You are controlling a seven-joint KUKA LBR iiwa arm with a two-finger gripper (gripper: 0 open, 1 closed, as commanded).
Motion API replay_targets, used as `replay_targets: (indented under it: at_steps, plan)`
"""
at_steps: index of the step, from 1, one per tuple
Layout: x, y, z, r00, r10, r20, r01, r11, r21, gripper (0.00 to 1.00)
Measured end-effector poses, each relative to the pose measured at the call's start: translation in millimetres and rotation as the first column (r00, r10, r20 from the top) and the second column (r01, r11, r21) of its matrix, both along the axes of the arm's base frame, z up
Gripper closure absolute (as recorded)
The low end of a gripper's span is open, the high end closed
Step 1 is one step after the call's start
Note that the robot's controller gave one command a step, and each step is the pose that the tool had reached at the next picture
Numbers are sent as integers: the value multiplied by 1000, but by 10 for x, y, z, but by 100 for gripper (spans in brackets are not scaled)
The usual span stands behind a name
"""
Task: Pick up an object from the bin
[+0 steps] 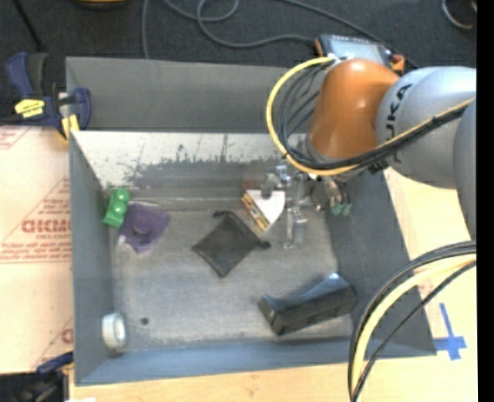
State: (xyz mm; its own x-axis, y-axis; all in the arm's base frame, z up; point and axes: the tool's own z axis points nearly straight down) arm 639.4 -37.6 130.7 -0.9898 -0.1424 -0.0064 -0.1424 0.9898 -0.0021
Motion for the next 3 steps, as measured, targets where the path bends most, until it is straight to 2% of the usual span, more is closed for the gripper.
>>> replay_targets:
  at_steps: [1,2,3]
  plan:
    - [-93,397,66,996,88,-5,-88,996,0,0]
    - [-60,486,-52,1000,2,-2,-2,1000,2,0]
    - [-135,605,-515,993,122,-1,-122,993,0,0]
